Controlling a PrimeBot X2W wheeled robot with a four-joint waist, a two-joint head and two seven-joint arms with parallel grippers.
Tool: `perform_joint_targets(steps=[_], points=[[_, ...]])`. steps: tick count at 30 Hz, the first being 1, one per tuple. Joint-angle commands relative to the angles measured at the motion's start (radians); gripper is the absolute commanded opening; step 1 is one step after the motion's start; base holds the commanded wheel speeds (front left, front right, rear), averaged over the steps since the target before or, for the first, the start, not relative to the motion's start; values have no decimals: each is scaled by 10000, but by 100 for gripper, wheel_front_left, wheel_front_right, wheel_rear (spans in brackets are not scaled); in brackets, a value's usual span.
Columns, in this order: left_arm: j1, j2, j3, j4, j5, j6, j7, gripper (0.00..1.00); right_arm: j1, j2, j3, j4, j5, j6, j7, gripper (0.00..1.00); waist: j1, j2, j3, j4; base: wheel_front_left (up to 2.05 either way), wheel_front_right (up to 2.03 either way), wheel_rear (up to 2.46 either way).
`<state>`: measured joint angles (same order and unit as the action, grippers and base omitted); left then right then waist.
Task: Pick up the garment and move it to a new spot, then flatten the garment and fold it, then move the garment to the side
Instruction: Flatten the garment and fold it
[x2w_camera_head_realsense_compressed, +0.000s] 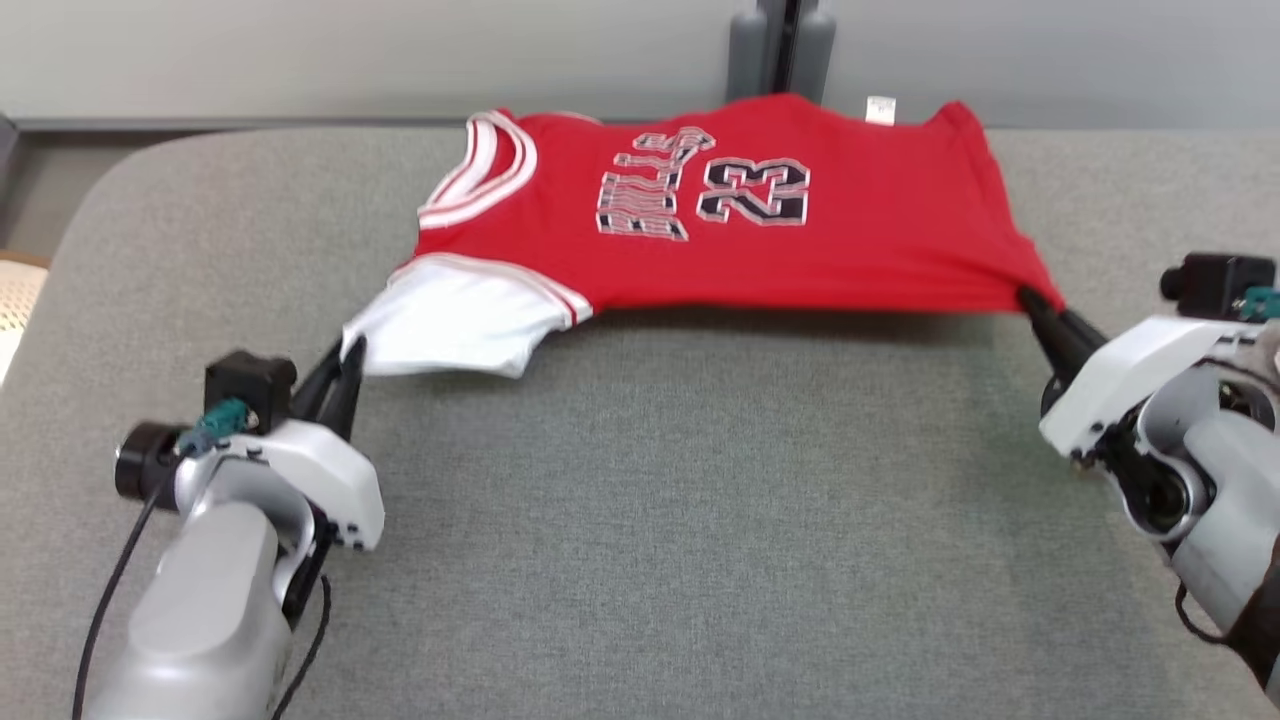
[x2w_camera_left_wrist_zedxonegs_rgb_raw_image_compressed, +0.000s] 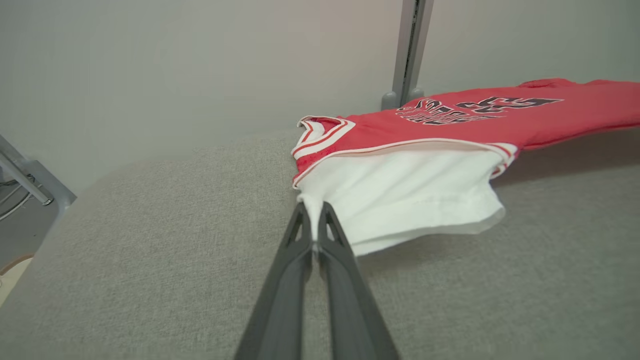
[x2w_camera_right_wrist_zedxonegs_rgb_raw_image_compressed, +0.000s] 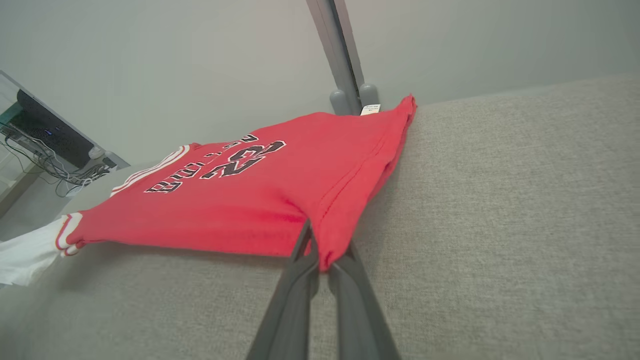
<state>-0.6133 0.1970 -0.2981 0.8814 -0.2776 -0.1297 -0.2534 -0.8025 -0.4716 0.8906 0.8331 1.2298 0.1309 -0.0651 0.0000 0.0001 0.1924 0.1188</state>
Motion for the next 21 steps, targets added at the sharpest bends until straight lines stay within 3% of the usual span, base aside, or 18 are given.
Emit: perform_joint_targets(steps=[1, 7, 14, 21], points=[[210, 212, -201, 19, -252, -3, 74, 0, 183, -168, 155, 84, -78, -4, 40, 0, 0, -1, -377, -36, 0, 0, 0], [1055, 851, -2147, -731, -2110, -7, 1095, 0, 645, -534, 949, 52, -8, -4, 536, 0, 0, -1, -923, -32, 0, 0, 0], [1856, 2380, -4101, -2790, -4623, -8, 2669, 0, 1022, -1212, 1895, -424, 142, -5, 1280, 0, 0, -1, -1445, -91, 0, 0, 0], [2282, 3975, -5386, -5045, -6907, -9, 4361, 0, 1240, -2055, 2699, -1467, 531, -5, 2060, 0, 0, -1, -1629, -108, 0, 0, 0]])
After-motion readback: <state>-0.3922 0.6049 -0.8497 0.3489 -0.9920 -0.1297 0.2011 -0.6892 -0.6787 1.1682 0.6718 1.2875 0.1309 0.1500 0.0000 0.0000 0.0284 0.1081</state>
